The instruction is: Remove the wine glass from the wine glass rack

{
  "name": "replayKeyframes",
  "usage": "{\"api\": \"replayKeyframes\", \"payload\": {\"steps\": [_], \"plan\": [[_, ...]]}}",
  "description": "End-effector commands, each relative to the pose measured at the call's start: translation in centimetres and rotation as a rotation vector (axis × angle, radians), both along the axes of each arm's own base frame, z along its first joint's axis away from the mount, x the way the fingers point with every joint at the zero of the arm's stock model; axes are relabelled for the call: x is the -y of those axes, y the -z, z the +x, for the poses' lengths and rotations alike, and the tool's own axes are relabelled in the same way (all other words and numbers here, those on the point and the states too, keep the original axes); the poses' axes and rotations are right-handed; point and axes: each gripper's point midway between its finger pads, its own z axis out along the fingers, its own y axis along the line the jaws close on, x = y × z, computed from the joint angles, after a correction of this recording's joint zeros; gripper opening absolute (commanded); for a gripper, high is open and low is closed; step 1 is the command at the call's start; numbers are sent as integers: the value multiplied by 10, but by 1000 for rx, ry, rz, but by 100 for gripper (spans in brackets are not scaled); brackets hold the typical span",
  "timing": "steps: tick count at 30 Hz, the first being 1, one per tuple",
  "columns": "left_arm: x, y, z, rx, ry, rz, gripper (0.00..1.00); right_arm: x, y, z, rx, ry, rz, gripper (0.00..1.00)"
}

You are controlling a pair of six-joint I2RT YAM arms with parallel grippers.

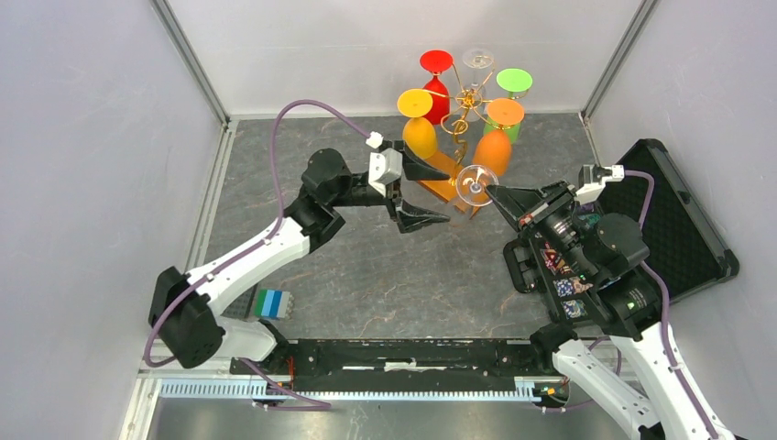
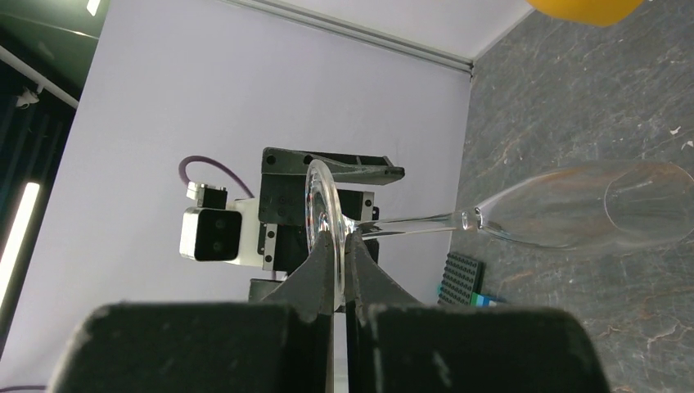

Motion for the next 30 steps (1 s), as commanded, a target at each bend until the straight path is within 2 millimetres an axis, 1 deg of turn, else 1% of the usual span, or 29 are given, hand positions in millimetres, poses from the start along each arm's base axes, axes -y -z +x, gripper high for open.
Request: {"api": "replayKeyframes", "payload": {"steps": [1,4,6,8,12,14,15,18,19,22,25,27,30], "plan": [[9,-46,-15,96,88,-158,82,2,-44,-14,100,-24,89,0],[19,-40,-15,61,102,-151,71,-1,-41,-14,82,-45,95,0],[25,-36,-17,40,116,-152,66,-6,-40,-14,78,-70,96,0],[32,-32,-18,17,123,-147,65,-9,-39,-14,71,-87,94,0],[44,-22,-11,-14,82,-123,65,-16,-41,-15,84,-127,89,0],[50,-18,-11,-27,84,-119,62,-19,-39,-16,86,-150,97,0],[51,-18,-12,-32,90,-116,59,-20,-38,-16,88,-154,106,0],[52,-14,-9,-43,80,-102,42,-20,-36,-16,93,-151,113,0],[52,-12,-8,-41,73,-95,39,-19,-35,-16,98,-149,114,0],[51,-11,-7,-28,62,-81,31,-19,-33,-14,107,-145,118,0],[51,-8,-5,-12,52,-51,10,-18,-30,-10,108,-126,122,0],[50,-7,-2,1,36,-42,3,-15,-30,-9,115,-109,123,0],[49,-8,0,11,26,-48,2,-15,-32,-6,126,-99,115,0]]}}
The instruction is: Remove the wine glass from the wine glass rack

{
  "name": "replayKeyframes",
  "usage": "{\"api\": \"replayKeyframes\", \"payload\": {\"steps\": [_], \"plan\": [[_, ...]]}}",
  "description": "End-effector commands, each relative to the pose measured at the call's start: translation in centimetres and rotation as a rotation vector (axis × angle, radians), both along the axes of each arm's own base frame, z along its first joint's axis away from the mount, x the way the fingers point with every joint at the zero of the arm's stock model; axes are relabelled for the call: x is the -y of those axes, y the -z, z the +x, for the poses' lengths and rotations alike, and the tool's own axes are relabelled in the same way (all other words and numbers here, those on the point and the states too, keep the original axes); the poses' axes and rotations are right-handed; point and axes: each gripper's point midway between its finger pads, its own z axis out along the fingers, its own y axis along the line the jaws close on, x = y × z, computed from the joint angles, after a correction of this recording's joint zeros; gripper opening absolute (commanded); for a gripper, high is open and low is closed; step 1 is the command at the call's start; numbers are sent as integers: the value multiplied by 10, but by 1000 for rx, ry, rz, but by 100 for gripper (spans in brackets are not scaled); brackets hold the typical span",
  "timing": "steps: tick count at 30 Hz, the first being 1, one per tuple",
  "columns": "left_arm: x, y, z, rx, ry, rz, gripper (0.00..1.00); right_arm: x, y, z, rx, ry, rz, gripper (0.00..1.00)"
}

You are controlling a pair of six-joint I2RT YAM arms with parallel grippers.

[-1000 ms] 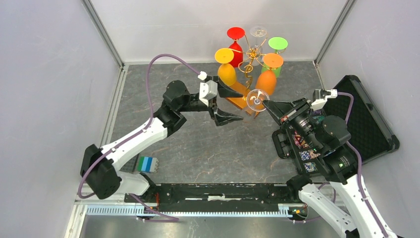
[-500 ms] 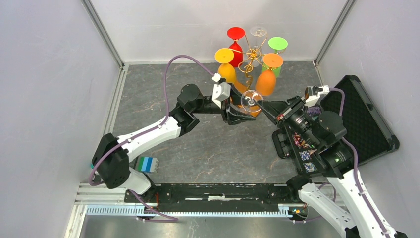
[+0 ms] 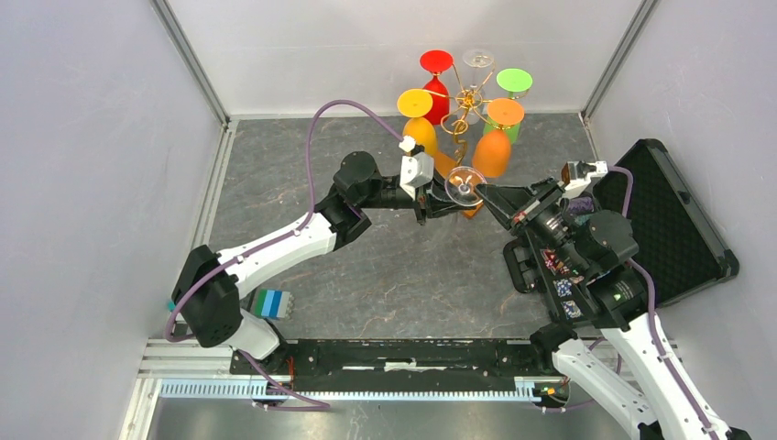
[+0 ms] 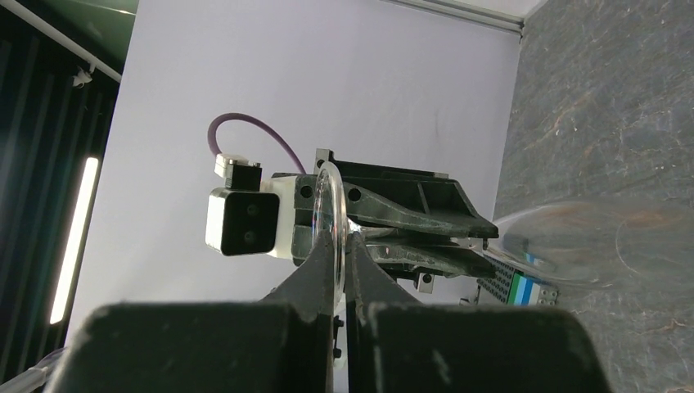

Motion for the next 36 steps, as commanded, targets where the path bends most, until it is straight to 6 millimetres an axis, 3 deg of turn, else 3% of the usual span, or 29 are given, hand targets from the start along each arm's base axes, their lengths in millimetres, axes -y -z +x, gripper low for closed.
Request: {"api": "replayKeyframes", "payload": {"steps": [1,3,5,6,8,10,13,17,22,28,32,36], "plan": [[-5,-22,6,39,-46,-29,2,3,-29,-2,130,16,27,0],[-5,-25,10,33,-66,-39,2,1,-27,2,130,18,16,4],[-7,-29,14,22,-93,-53,2,-1,-23,7,132,25,-7,39],[-8,-30,17,11,-113,-57,2,-1,-21,9,141,33,-24,64],[-11,-31,25,-15,-169,-68,2,2,-16,14,157,64,-56,87],[-16,-33,37,-57,-249,-84,2,8,-13,17,184,107,-92,96],[-30,-40,62,-159,-412,-132,2,18,-4,19,237,172,-155,98],[-58,-58,88,-321,-619,-240,2,23,-12,14,442,214,-218,96],[-97,-90,105,-560,-778,-464,2,16,16,18,478,189,-313,96],[-135,-114,104,-746,-797,-735,2,-5,39,12,426,59,-165,98],[-153,-112,103,-809,-818,-817,2,-9,13,-1,507,14,-52,94],[-167,-113,98,-843,-821,-870,2,-15,4,-7,500,-42,27,85]]}}
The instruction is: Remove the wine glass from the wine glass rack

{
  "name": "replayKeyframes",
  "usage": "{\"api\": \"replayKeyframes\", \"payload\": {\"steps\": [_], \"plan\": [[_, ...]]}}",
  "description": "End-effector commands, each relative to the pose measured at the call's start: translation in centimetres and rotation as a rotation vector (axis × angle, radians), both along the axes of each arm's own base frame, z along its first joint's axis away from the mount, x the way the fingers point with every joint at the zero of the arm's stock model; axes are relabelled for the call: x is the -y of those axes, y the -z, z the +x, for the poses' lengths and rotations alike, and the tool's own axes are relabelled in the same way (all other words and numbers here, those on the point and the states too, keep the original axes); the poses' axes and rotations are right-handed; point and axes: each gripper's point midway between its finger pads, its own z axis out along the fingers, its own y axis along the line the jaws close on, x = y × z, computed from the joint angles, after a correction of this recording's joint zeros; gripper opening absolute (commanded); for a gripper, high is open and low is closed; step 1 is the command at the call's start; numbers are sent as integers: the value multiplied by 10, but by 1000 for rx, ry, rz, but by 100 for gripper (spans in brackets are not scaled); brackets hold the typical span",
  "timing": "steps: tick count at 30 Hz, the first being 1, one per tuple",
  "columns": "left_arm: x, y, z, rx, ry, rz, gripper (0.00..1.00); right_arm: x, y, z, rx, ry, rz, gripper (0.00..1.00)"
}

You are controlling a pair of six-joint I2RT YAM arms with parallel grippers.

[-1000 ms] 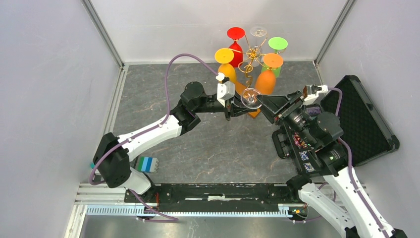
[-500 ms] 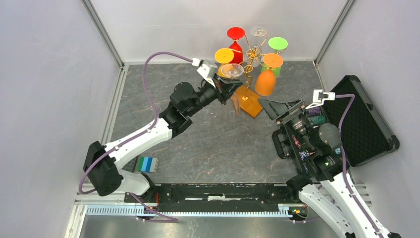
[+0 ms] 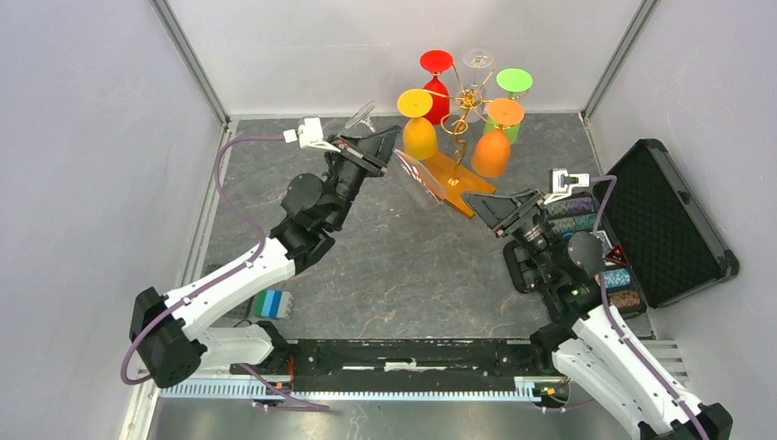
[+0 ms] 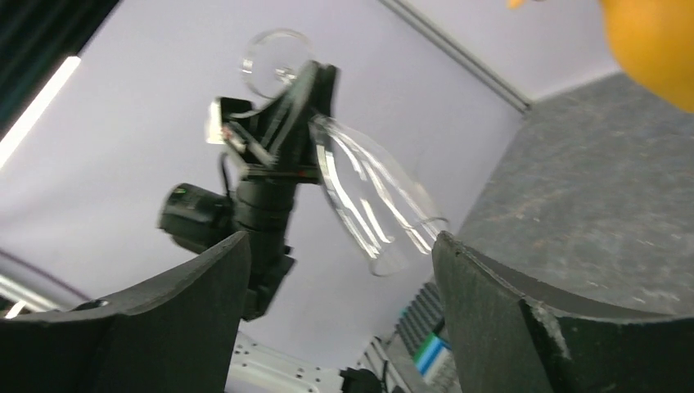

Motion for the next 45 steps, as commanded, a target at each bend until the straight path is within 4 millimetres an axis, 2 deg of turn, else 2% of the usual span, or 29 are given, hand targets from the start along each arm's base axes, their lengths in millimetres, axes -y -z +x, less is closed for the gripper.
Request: {"api": "replayKeyframes", "payload": {"steps": [1,4,8,11,13,16,18,27,32,37,42,44,45], "plan": [[-35,-34,-8,12,-58,-219,2,-5,-46,-25,107,-118,154,82],[-38,-37,-12,27,-49,-242,2,-12,-50,-30,90,-156,176,80],[-39,-43,-17,65,-28,-285,2,-28,-43,-26,23,-171,123,87],[-38,-47,-20,93,-13,-300,2,-37,-39,-27,11,-185,124,88],[-39,-48,-21,105,-9,-304,2,-40,-47,-31,47,-207,155,80],[-41,-48,-23,108,-8,-313,2,-45,-60,-37,106,-244,194,61],[-42,-50,-26,117,0,-323,2,-47,-63,-35,122,-238,199,53],[-47,-41,-37,76,58,-393,2,-48,-78,-33,232,-223,253,50],[-52,-39,-43,74,72,-410,2,-58,-79,-25,237,-207,218,49],[-53,-34,-46,75,77,-395,2,-69,-76,-17,220,-183,177,35],[-60,-29,-51,95,50,-354,20,-79,-70,-6,186,-150,117,10],[-65,-27,-54,108,33,-323,33,-83,-66,-2,170,-130,87,0],[-68,-26,-56,116,23,-307,42,-84,-65,-1,170,-120,78,0]]}}
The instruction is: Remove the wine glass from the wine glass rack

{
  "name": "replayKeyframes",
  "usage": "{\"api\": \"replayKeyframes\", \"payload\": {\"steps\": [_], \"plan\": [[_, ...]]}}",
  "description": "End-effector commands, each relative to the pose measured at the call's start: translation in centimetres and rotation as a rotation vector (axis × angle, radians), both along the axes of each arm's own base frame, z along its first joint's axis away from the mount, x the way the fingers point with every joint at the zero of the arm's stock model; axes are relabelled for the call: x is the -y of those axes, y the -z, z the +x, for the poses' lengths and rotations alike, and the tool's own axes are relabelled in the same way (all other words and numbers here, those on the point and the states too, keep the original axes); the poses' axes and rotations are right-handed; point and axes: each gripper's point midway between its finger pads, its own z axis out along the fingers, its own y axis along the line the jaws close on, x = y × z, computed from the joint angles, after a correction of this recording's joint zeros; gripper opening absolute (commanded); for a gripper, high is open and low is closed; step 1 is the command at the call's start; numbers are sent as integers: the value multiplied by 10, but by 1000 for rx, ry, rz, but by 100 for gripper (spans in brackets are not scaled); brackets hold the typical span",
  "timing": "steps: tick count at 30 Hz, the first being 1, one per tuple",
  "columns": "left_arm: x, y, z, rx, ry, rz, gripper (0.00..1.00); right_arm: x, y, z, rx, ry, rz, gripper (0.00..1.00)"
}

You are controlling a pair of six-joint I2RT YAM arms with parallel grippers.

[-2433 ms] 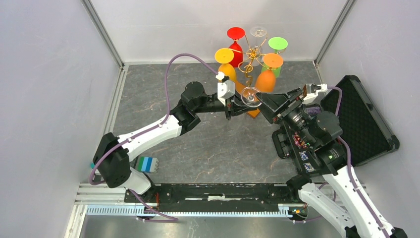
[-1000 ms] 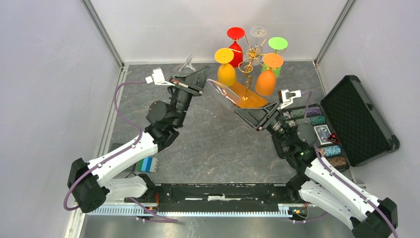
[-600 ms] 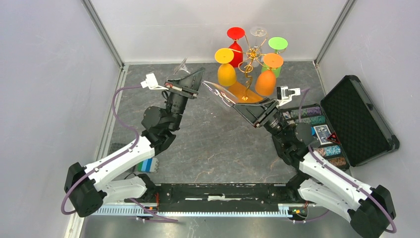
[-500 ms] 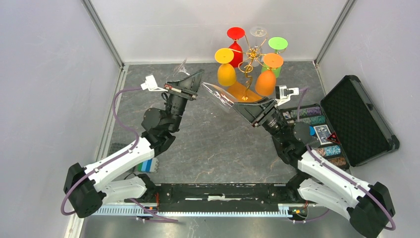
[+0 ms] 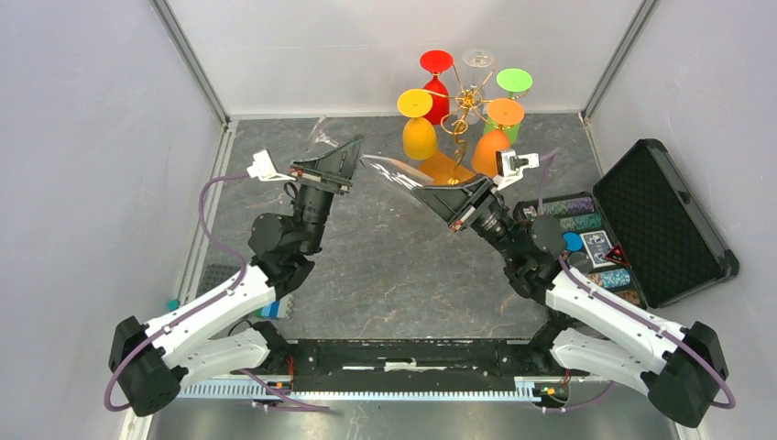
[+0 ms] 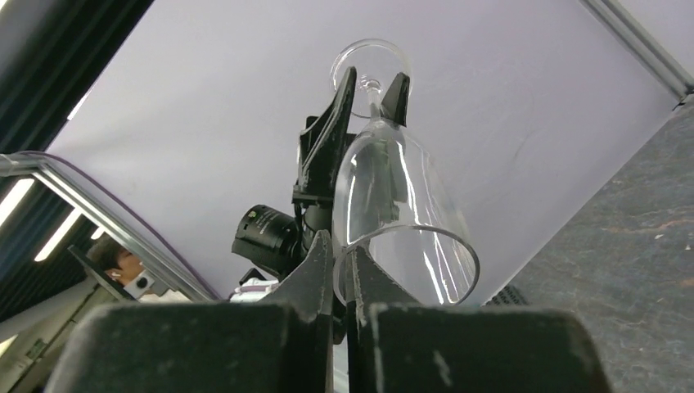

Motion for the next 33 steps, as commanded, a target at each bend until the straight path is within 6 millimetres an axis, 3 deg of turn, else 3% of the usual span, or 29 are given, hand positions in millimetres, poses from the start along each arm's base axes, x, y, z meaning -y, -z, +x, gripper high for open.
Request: {"api": "replayKeyframes", "payload": {"steps": [1,5,9,11,14,20,22,26,30,33], "plan": [[-9,-5,-16,65,-25,63,49,1,-13,19,30,128,-35,0],[-17,6,-22,76,-60,131,79,-3,-6,29,28,180,-104,0],[-21,29,-26,42,-73,243,98,-3,-28,27,55,179,-71,0],[-21,45,-29,20,-66,318,100,-2,-40,25,70,178,-53,0],[-23,82,-32,-67,-52,446,100,4,-74,19,114,181,1,0],[-50,142,-40,-161,-116,797,100,24,-147,-1,214,185,125,0],[-59,148,-45,-146,-135,884,100,29,-166,-6,240,187,157,0],[-70,135,-55,-76,-157,965,100,39,-192,-16,278,189,203,0],[-80,125,-57,-52,-194,1023,100,40,-195,-17,281,189,208,0],[-97,122,-50,-111,-277,1046,100,37,-186,-14,268,188,192,0]]}}
